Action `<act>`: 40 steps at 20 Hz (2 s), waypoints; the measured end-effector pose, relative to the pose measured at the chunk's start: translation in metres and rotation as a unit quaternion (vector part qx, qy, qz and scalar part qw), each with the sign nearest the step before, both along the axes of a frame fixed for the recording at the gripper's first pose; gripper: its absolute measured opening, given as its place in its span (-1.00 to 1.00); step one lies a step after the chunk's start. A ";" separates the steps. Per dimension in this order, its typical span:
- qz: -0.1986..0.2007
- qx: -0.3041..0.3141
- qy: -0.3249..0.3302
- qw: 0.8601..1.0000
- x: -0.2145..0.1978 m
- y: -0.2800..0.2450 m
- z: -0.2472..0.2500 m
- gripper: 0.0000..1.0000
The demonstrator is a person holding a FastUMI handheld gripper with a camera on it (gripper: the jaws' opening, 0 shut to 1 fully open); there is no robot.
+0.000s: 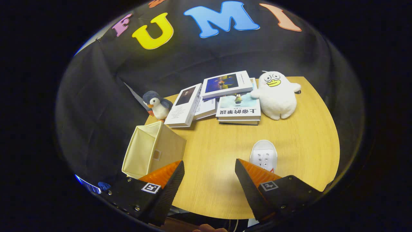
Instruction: Open the storage box then place both shoes into the box .Put the left shoe in first, then the right shoe, with the right side of both shoes facing outward in a uniform manner.
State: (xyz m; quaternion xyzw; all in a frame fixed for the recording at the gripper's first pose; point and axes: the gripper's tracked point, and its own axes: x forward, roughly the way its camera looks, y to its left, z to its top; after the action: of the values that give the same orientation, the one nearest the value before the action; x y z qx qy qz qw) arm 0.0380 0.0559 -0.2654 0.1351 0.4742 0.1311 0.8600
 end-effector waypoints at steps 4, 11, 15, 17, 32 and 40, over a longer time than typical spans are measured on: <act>-0.038 -0.028 0.038 0.998 -0.011 -0.045 -0.022 0.93; -0.058 -0.055 0.120 0.990 -0.038 -0.084 -0.069 0.93; -0.049 -0.078 0.162 0.982 -0.048 -0.097 -0.095 0.91; -0.047 -0.084 0.182 0.979 -0.049 -0.100 -0.106 0.87; 0.009 -0.204 0.225 0.953 -0.048 -0.119 -0.171 0.52; -0.011 -0.162 0.230 0.960 -0.046 -0.112 -0.177 -0.98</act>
State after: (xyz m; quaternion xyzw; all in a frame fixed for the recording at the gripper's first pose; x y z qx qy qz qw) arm -0.0082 -0.0558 -0.4428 0.0260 0.6727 0.0085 0.7394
